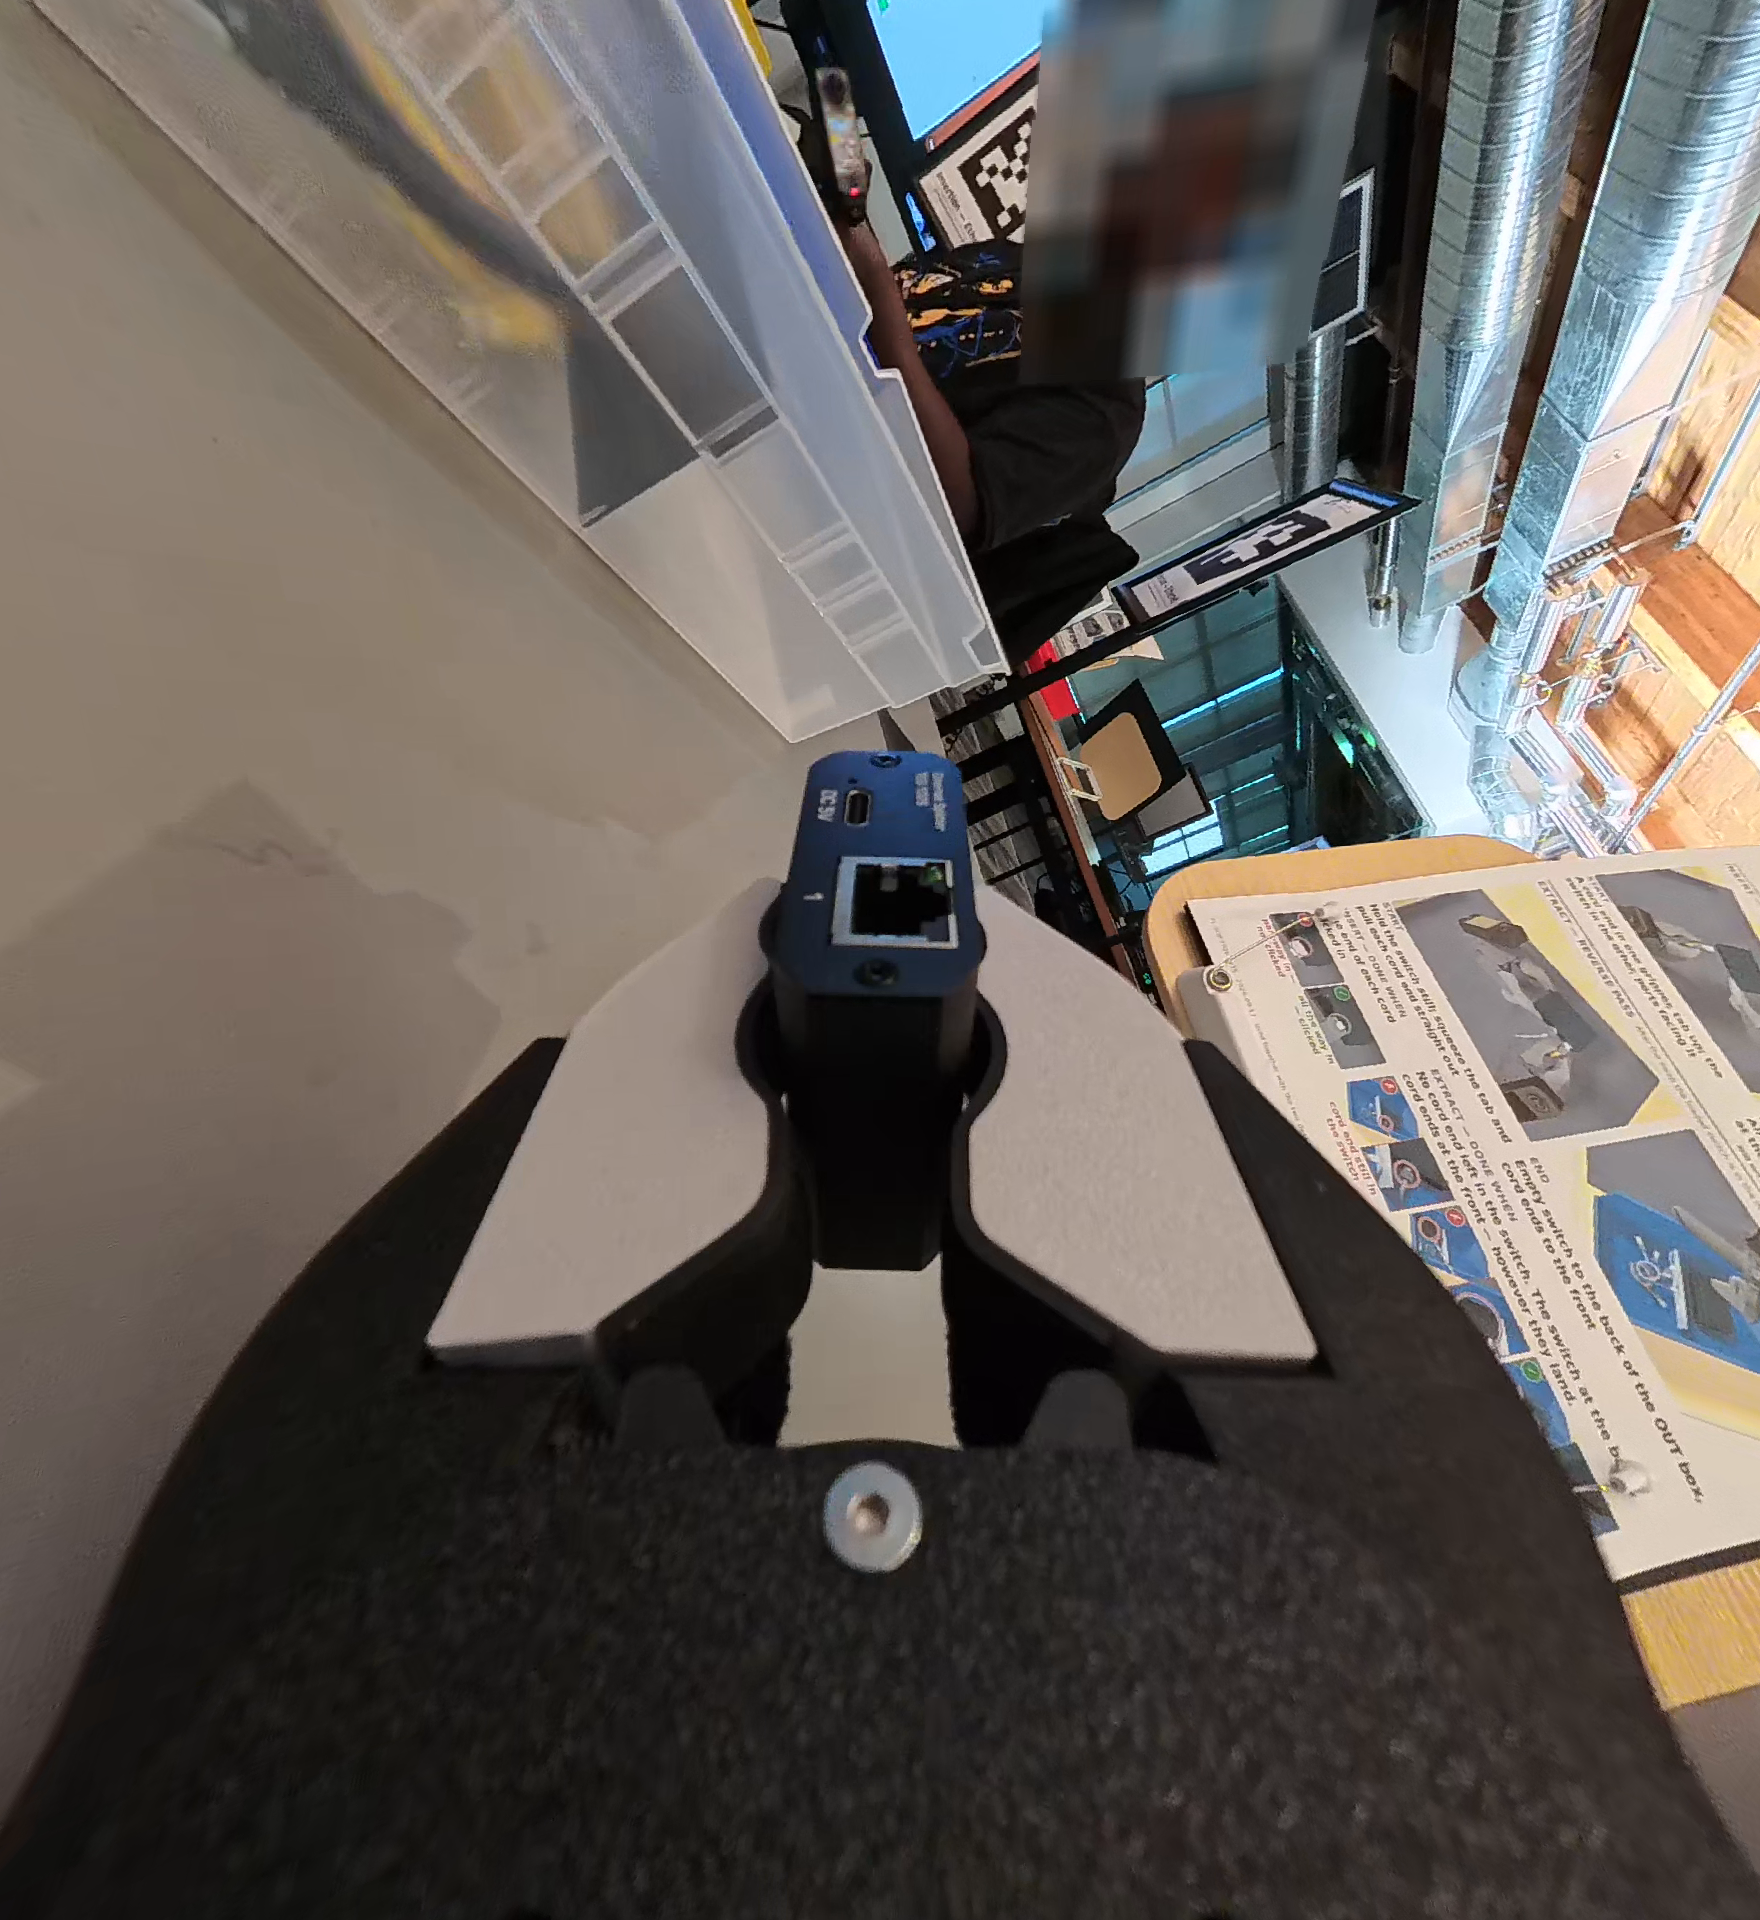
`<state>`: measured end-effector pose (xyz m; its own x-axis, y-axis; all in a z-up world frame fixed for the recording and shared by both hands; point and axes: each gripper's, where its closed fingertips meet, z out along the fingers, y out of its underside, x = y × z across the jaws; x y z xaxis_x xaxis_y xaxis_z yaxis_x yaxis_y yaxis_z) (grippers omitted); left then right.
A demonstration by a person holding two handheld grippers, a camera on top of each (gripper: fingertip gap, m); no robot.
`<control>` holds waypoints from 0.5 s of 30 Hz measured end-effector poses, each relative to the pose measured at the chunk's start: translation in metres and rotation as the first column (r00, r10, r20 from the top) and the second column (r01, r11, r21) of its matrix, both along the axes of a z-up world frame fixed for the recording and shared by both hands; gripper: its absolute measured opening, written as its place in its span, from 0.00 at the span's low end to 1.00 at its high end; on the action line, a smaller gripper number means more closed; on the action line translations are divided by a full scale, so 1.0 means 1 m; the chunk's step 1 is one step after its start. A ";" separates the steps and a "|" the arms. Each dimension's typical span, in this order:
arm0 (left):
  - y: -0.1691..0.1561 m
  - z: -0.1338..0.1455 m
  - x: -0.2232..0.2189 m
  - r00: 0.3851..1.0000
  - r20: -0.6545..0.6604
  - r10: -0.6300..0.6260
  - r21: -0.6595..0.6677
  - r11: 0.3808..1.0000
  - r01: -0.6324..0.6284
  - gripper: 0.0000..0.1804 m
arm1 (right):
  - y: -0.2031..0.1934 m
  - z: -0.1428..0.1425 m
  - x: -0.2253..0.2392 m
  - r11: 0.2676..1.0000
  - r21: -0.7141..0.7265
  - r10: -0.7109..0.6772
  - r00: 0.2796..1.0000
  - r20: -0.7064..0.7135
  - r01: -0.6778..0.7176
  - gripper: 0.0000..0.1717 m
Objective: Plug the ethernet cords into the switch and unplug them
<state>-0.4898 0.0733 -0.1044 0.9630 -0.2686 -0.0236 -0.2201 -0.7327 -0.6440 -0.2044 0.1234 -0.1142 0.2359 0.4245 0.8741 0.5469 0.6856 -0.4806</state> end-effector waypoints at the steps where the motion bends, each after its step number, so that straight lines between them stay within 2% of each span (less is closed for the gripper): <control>1: -0.001 0.017 0.003 1.000 0.004 -0.022 0.064 0.998 0.021 0.08 | 0.000 0.001 0.000 1.000 -0.002 -0.002 1.000 -0.006 0.001 0.14; 4: -0.011 0.079 0.018 0.995 -0.007 -0.097 0.293 0.951 0.095 0.08 | 0.002 0.006 0.002 1.000 -0.010 -0.005 0.999 -0.036 0.005 0.14; 5: -0.016 0.105 0.031 0.986 -0.005 -0.165 0.394 0.906 0.154 0.08 | 0.003 0.008 0.002 1.000 -0.013 -0.007 0.999 -0.053 0.006 0.14; 7: -0.033 0.153 0.064 0.956 0.012 -0.293 0.583 0.779 0.232 0.07 | 0.005 0.013 0.004 1.000 -0.025 -0.010 0.997 -0.082 0.008 0.14; 9: -0.048 0.179 0.101 0.910 0.056 -0.410 0.685 0.679 0.264 0.07 | 0.007 0.016 0.007 0.999 -0.042 -0.015 0.994 -0.110 0.010 0.14; 11: -0.051 0.176 0.139 0.866 0.106 -0.489 0.686 0.667 0.293 0.07 | 0.009 0.020 0.011 0.998 -0.062 -0.024 0.990 -0.139 0.015 0.14; 13: -0.045 0.148 0.176 0.843 0.119 -0.524 0.591 0.720 0.364 0.07 | 0.013 0.024 0.016 0.996 -0.086 -0.036 0.984 -0.175 0.021 0.14; 15: -0.030 0.112 0.197 0.863 0.071 -0.501 0.478 0.776 0.411 0.07 | 0.016 0.029 0.022 0.993 -0.113 -0.048 0.974 -0.221 0.023 0.14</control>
